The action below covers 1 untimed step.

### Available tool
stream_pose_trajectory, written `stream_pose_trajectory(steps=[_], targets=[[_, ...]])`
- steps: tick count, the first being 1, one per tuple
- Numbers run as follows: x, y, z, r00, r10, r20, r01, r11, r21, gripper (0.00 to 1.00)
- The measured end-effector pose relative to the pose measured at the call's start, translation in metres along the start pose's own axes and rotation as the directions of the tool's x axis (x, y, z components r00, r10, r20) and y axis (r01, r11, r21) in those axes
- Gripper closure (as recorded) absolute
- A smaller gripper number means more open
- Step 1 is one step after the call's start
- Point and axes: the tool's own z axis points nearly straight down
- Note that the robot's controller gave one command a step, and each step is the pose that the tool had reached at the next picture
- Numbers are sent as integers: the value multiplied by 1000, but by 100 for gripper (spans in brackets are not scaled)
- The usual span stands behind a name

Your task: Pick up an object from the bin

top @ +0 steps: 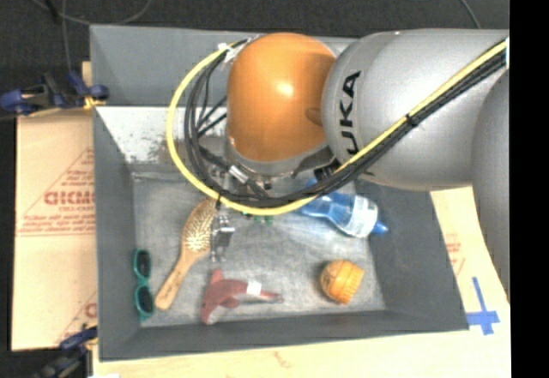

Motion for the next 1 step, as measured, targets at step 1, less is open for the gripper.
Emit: stream_pose_trajectory(steps=[1], targets=[[-2,-1,-4,1000,4,8,-4,1000,-1,0]])
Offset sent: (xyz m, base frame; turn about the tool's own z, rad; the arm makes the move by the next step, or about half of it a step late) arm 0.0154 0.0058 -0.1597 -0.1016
